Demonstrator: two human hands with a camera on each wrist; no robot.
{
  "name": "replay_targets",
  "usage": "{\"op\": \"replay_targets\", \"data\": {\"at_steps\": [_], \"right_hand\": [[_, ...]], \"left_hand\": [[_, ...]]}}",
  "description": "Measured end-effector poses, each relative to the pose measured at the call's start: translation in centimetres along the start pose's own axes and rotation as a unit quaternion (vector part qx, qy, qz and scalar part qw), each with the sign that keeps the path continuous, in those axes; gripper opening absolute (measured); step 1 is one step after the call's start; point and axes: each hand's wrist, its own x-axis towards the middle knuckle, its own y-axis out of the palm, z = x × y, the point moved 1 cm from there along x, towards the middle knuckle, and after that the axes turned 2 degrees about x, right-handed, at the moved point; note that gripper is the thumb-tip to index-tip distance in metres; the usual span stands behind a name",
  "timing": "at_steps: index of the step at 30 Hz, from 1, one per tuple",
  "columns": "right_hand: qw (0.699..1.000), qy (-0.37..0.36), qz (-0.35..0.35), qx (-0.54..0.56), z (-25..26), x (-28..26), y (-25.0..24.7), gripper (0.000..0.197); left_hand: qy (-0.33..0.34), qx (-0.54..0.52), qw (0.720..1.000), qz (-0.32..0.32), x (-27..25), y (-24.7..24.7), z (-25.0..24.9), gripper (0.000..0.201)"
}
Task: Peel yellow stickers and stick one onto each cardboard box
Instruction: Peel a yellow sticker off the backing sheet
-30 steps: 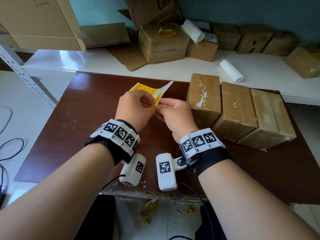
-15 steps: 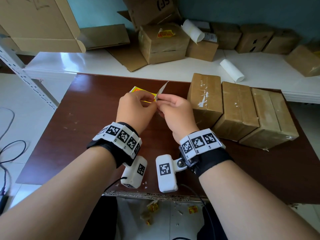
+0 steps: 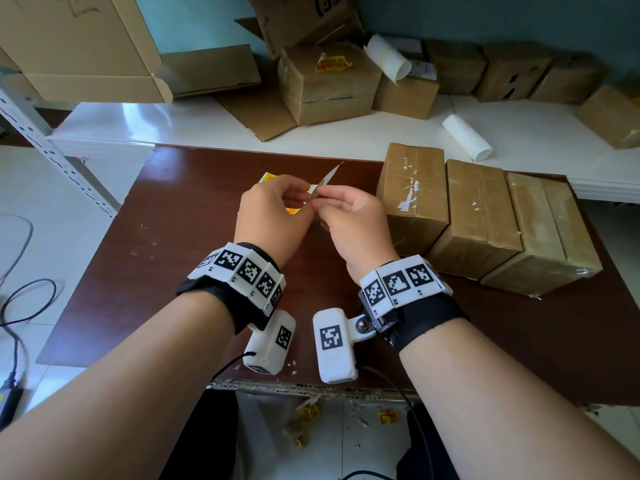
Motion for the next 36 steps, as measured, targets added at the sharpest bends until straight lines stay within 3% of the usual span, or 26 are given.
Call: {"op": "replay_targets", "data": {"at_steps": [10, 24, 36], "right_hand": [[1.000, 0.005, -0.019, 0.001, 0.04, 0.03, -0.10, 0.020], [1.000, 0.008, 0.014, 0.025, 0.71, -0.58, 0.01, 0.030], [1.000, -0.001, 0.000, -0.007, 0.23, -0.21, 0.09, 0.025]], "left_hand": [[-0.013, 0.013, 1.000, 0.009, -0.03, -0.07, -0.44, 0.017], [-0.005, 0.010, 1.000, 0.012, 0.20, -0.13, -0.09, 0.021], [-0.018, 0.002, 1.000, -0.002, 0.24, 0.06, -0.18, 0.015]]}}
